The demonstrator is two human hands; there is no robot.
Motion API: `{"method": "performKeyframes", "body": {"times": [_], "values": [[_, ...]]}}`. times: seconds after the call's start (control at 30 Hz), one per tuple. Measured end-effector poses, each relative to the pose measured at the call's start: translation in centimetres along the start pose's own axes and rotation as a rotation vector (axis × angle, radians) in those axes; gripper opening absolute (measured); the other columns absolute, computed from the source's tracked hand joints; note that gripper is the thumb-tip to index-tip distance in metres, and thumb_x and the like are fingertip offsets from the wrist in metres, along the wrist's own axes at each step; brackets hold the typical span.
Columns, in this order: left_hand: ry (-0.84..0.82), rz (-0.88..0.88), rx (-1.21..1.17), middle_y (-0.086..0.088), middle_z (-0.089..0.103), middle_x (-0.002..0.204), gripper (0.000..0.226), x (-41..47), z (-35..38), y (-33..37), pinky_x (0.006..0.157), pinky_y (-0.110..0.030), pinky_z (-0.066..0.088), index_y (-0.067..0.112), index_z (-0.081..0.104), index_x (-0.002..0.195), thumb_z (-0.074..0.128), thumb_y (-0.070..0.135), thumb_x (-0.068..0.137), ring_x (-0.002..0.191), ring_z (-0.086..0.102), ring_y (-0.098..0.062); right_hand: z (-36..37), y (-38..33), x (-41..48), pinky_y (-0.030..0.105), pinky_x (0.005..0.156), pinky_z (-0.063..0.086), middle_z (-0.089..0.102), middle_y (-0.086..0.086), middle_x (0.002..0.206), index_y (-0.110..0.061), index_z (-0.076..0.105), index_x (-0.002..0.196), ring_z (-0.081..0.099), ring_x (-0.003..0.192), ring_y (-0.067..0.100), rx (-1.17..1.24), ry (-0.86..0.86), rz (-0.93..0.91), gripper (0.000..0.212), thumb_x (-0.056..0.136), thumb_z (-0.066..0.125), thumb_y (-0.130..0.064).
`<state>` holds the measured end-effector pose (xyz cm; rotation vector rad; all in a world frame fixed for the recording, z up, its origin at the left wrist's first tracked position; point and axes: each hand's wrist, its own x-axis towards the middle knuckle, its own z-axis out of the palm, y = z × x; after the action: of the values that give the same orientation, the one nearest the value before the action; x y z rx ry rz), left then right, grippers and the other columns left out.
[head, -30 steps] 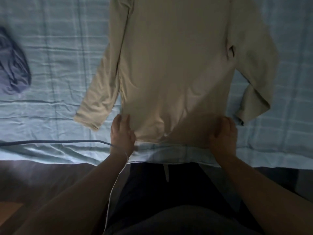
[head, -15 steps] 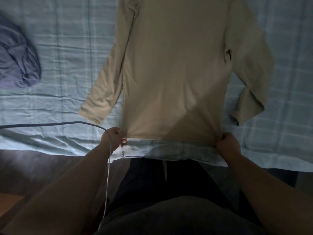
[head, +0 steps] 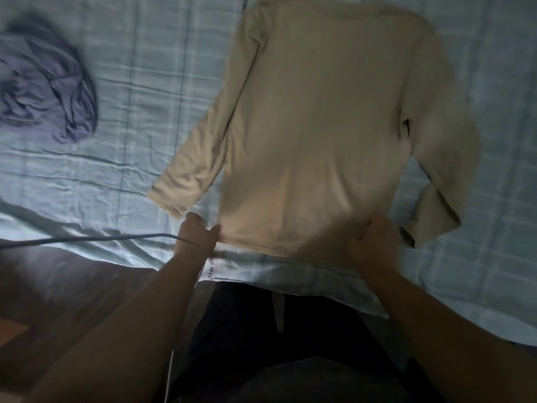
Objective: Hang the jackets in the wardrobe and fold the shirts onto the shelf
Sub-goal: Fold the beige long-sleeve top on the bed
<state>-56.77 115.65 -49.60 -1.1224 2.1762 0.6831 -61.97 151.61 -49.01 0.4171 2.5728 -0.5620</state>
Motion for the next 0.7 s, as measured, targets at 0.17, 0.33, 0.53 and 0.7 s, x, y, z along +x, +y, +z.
{"method": "performKeyframes", "body": {"times": [0.17, 0.33, 0.53, 0.7], "values": [[0.193, 0.186, -0.131, -0.01, 0.054, 0.115, 0.037, 1.8, -3.1, 0.8, 0.09, -0.041, 0.047, 0.011, 0.05, 0.12, 0.064, 0.013, 0.086, 0.102, 0.056, -0.03, 2.5, -8.5, 3.1, 0.041, 0.084, 0.05, 0.059, 0.017, 0.101, -0.006, 0.061, 0.104, 0.057, 0.096, 0.038, -0.048, -0.025, -0.365, 0.035, 0.069, 0.061, -0.001], [0.306, 0.236, -0.064, -0.01, 0.044, 0.134, 0.049, 6.0, -6.3, -0.3, 0.103, -0.043, 0.038, 0.016, 0.049, 0.13, 0.066, 0.01, 0.084, 0.124, 0.041, -0.03, 6.2, -19.5, 4.7, 0.036, 0.084, 0.047, 0.055, 0.007, 0.104, -0.017, 0.056, 0.107, 0.051, 0.097, 0.028, -0.137, -0.123, -0.627, 0.036, 0.072, 0.052, -0.008], [0.168, 0.154, 0.037, -0.003, 0.055, 0.125, 0.052, 12.1, -9.0, -3.1, 0.098, -0.048, 0.042, 0.026, 0.047, 0.128, 0.072, 0.035, 0.082, 0.12, 0.049, -0.029, 11.4, -29.8, 4.6, 0.041, 0.102, 0.046, 0.056, 0.008, 0.13, -0.016, 0.057, 0.125, 0.05, 0.124, 0.03, -0.172, -0.14, -0.838, 0.054, 0.072, 0.05, -0.013], [-0.156, 0.244, -0.131, 0.004, 0.061, 0.074, 0.022, 14.6, -13.0, -3.6, 0.067, -0.027, 0.042, 0.016, 0.064, 0.082, 0.069, 0.037, 0.084, 0.077, 0.063, -0.018, 13.4, -33.3, 3.5, 0.052, 0.115, 0.028, 0.049, 0.013, 0.145, -0.013, 0.055, 0.131, 0.039, 0.138, 0.034, -0.45, -0.081, -0.848, 0.057, 0.076, 0.047, -0.026]]}}
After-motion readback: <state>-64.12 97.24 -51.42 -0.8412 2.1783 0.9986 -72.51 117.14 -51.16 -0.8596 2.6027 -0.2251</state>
